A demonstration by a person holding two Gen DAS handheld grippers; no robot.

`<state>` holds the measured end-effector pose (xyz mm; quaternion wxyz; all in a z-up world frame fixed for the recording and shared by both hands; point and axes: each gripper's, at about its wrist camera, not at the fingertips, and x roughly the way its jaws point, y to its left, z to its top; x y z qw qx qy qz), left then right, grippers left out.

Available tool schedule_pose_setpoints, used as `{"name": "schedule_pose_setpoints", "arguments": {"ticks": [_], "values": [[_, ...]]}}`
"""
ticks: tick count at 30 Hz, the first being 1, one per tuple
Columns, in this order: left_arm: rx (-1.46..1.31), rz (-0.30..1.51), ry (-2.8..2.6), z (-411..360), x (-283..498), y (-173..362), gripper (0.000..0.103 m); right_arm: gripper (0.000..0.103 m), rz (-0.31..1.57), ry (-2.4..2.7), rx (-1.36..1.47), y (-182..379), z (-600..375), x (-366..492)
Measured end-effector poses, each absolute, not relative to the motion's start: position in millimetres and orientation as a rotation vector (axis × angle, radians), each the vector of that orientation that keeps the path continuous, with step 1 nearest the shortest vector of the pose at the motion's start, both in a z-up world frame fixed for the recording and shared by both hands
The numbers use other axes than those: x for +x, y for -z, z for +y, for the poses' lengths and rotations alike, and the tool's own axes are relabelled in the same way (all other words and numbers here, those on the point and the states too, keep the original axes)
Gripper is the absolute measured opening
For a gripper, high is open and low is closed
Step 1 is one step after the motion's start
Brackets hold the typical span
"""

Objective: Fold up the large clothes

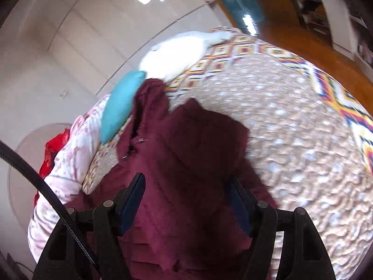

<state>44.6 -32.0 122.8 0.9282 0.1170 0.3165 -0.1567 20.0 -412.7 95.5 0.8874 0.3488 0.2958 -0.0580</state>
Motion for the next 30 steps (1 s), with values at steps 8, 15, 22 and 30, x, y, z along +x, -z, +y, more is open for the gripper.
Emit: {"name": "schedule_pose_setpoints", "arguments": {"ticks": [8,15,22,30], "values": [[0.103,0.683,0.308,7,78,-117,0.103,0.075,0.743,-0.381,0.584,-107,-275,58],[0.162,0.778,0.428,-37,113,-80,0.103,0.075,0.735,-0.225,0.535,-92,-287,17],[0.221,0.866,0.309,-52,147,-38,0.103,0.075,0.735,-0.096,0.608,-75,-342,-26],[-0.069,0.999,0.394,-4,150,-13,0.099,0.075,0.715,-0.063,0.623,-68,-346,-50]]}}
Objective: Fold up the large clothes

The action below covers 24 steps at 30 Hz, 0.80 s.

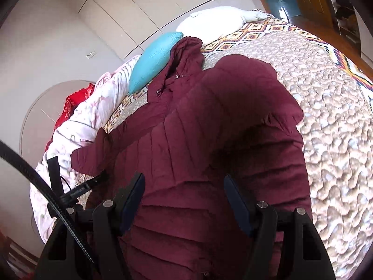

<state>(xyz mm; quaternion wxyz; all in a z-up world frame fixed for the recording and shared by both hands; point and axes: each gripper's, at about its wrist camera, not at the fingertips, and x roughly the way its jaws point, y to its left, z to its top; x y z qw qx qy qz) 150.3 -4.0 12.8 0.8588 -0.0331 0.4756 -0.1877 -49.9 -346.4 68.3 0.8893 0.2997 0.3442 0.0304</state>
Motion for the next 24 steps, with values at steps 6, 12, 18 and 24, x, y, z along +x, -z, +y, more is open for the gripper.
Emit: {"name": "schedule_pose_setpoints", "arguments": {"ticks": [6,12,18,24], "values": [[0.107,0.998,0.429,-49,149,-27,0.021,0.075,0.719,-0.038,0.612,-70,-343,-48],[0.105,0.883,0.292,-32,196,-72,0.022,0.075,0.678,0.020,0.588,-93,-359,-33],[0.133,0.992,0.234,-30,231,-26,0.035,0.075,0.730,0.088,0.539,-81,-355,27],[0.036,0.988,0.223,-19,241,-5,0.057,0.075,0.816,0.161,0.530,-45,-353,62]]}}
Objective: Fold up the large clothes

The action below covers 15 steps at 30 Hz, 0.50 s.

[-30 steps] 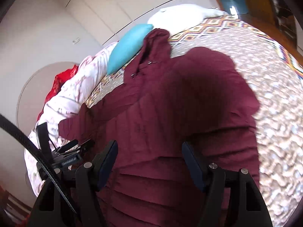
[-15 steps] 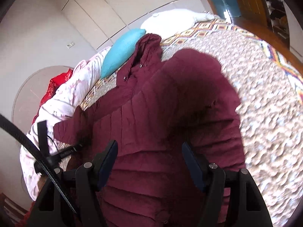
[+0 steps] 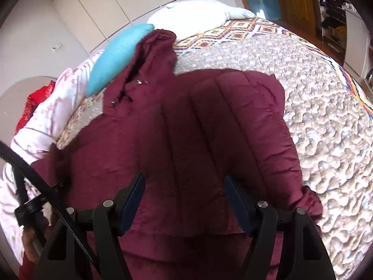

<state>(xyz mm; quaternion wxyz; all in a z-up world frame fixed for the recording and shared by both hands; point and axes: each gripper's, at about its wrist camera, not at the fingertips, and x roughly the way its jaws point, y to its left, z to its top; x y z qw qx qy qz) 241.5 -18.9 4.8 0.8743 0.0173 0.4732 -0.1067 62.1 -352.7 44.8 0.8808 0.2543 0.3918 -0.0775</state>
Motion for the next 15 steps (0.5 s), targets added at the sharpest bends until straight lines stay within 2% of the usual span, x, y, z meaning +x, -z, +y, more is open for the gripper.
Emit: {"name": "schedule_pose_setpoints", "arguments": {"ticks": [5,6,8,11,15], "values": [[-0.013,0.994,0.237,10,227,-33,0.058,0.076,0.831,0.189,0.455,-48,-340,59],[-0.033,0.975,0.239,26,221,-44,0.063,0.076,0.829,0.184,0.455,-53,-337,52],[-0.056,0.947,0.213,54,216,-59,0.066,0.076,0.799,0.153,0.470,-61,-328,33],[-0.062,0.879,0.061,118,213,-75,0.073,0.076,0.770,0.100,0.493,-67,-312,7],[-0.139,0.877,-0.144,209,229,-70,0.073,0.076,0.756,0.038,0.510,-62,-281,-13]]}}
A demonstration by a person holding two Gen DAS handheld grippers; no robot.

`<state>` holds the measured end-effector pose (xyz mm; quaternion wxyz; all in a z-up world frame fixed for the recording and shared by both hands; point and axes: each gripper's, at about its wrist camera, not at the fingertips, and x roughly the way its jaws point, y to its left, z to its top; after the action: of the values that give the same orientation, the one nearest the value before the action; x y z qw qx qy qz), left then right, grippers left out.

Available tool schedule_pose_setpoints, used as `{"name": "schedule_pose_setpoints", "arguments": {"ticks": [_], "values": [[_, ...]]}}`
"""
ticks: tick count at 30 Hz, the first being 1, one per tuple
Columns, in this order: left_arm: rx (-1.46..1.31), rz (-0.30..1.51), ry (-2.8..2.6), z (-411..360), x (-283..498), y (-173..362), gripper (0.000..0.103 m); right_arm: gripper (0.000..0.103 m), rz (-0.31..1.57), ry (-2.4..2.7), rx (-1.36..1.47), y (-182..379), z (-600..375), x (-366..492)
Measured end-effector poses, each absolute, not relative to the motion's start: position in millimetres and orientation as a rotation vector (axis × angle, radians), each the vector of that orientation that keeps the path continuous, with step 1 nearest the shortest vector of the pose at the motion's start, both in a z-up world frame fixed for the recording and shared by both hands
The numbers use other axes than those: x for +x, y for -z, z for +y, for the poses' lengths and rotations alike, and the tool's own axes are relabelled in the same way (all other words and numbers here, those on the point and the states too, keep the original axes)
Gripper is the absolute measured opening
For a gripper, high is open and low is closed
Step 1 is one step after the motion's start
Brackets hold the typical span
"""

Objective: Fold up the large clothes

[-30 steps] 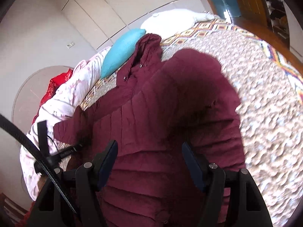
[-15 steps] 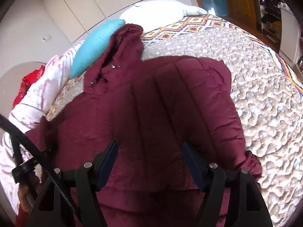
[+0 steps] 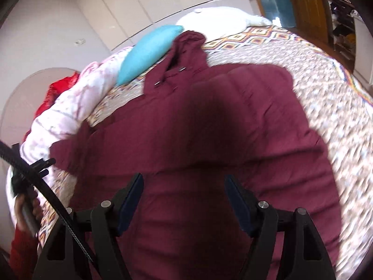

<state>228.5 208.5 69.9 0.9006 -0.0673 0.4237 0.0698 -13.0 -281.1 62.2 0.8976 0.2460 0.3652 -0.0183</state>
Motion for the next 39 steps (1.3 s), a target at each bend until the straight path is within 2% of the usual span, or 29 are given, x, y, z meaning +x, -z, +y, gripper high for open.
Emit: {"name": "schedule_pose_setpoints", "arguments": {"ticks": [4,11,16,18,24,25,26,27,29,30,32,39], "values": [[-0.211,0.899,-0.272,278,255,-56,0.073,0.076,0.743,0.040,0.449,-52,-250,-16],[-0.400,0.950,-0.282,343,304,-20,0.073,0.079,0.738,0.028,0.446,-27,-236,-17],[-0.463,0.958,-0.285,355,329,7,0.073,0.079,0.720,-0.001,0.524,-21,-246,-19],[-0.421,0.946,-0.306,350,338,10,0.077,0.079,0.718,0.001,0.518,-20,-244,-19],[-0.305,0.920,-0.316,321,358,12,0.078,0.089,0.735,-0.004,0.456,-20,-234,-13],[-0.291,0.926,-0.317,318,360,13,0.076,0.089,0.736,-0.004,0.453,-20,-233,-13],[-0.277,0.933,-0.320,313,360,12,0.062,0.089,0.734,-0.007,0.456,-20,-234,-13],[-0.273,0.936,-0.317,310,361,11,0.040,0.089,0.731,-0.011,0.463,-19,-236,-14],[-0.253,0.952,-0.310,303,357,2,0.019,0.090,0.724,-0.020,0.480,-19,-239,-15],[-0.244,0.948,-0.303,300,354,-4,0.014,0.090,0.719,-0.026,0.490,-18,-240,-15],[-0.214,0.913,-0.288,289,337,-24,0.012,0.090,0.713,-0.035,0.504,-17,-242,-15],[-0.142,0.746,0.007,198,265,-124,0.009,0.090,0.694,-0.058,0.544,-17,-247,-17]]}}
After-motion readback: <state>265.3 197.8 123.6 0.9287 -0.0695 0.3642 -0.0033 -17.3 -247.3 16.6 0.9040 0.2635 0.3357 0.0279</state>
